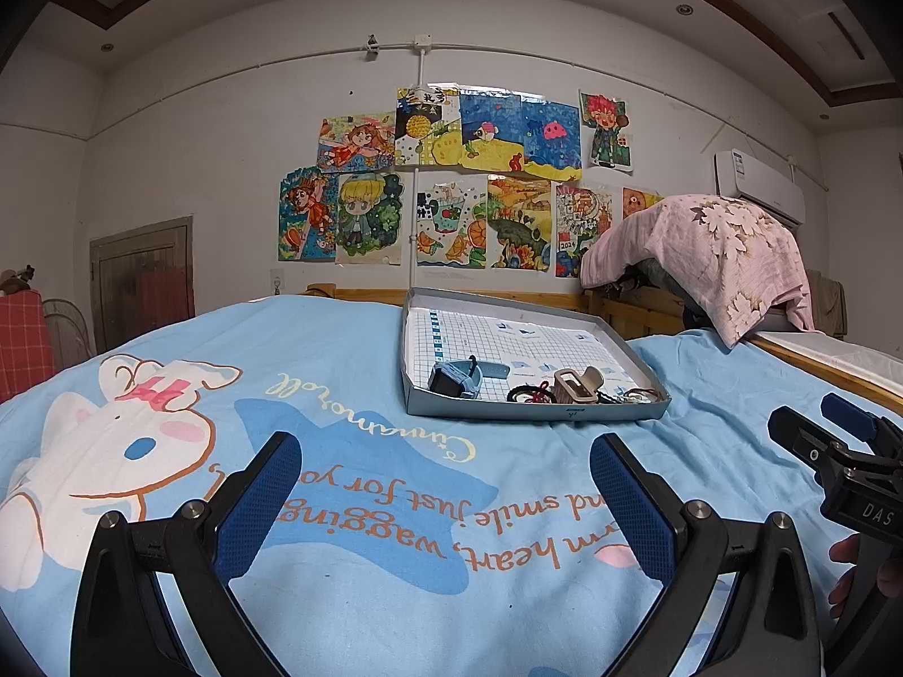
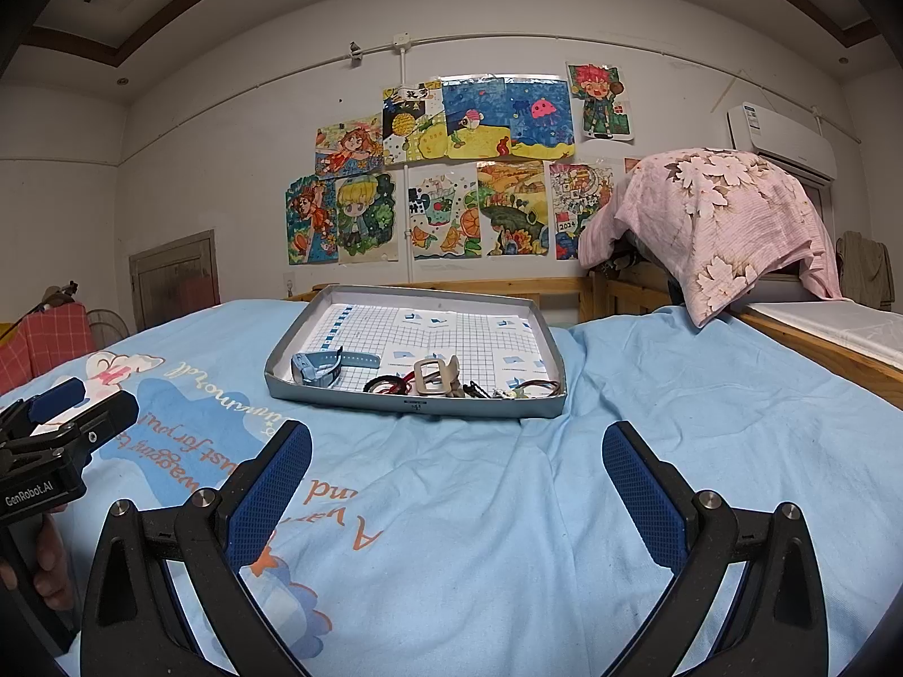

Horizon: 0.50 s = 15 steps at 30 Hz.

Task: Organize jewelry

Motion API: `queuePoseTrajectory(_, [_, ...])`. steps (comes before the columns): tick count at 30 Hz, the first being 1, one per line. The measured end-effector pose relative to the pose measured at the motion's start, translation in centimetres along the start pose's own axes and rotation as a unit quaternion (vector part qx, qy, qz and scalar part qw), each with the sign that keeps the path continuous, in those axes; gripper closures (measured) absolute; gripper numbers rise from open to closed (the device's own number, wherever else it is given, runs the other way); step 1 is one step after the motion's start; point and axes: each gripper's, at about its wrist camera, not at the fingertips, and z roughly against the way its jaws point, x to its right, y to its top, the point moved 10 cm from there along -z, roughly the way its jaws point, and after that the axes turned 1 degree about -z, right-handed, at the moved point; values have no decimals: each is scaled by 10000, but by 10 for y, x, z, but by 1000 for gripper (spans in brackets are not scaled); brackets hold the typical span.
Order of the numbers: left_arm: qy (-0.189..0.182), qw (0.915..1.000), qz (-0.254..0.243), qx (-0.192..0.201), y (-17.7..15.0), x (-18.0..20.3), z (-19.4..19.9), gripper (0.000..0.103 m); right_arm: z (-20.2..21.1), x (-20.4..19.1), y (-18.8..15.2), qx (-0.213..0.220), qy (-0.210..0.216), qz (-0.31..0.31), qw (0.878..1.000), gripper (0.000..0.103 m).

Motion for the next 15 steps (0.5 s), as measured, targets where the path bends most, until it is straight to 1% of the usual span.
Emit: queuePoseTrajectory(15, [19,10000,6,11,1,0,0,0,0,0,0,-2,0,6,10000,1])
